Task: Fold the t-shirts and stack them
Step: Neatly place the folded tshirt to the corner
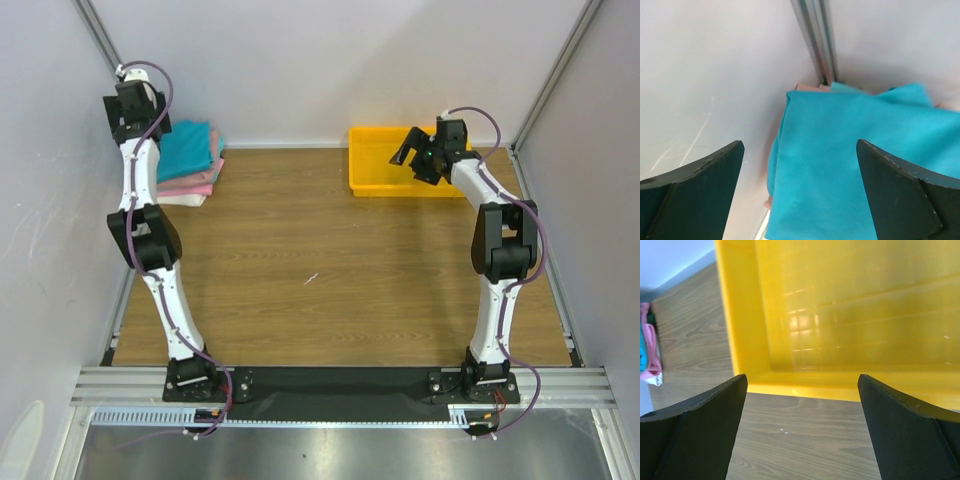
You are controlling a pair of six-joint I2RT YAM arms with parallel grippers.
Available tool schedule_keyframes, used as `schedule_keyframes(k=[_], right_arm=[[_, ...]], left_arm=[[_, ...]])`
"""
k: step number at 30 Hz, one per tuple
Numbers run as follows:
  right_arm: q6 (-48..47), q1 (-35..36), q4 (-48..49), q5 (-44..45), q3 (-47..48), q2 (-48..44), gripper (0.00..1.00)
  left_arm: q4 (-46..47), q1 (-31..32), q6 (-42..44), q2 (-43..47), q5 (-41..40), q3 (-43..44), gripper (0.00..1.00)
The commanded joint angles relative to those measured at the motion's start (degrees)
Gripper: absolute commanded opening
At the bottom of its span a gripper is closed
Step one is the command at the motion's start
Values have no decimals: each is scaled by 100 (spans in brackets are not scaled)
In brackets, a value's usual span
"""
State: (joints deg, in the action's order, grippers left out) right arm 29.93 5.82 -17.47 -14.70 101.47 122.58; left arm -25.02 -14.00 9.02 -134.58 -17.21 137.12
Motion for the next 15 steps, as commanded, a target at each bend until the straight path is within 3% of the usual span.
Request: schedule_keyframes(k=[1, 6, 15], right_arm=[[-102, 112, -11, -121, 409, 73, 100], [-128, 103, 16, -182, 365, 64, 100], [-111, 59, 24, -393, 224, -33, 100]], left_arm=[[-12, 204, -514, 678, -134, 210, 100], [49, 661, -664, 978, 770, -291, 100], [488, 1119, -1269, 354, 1440, -615, 100]])
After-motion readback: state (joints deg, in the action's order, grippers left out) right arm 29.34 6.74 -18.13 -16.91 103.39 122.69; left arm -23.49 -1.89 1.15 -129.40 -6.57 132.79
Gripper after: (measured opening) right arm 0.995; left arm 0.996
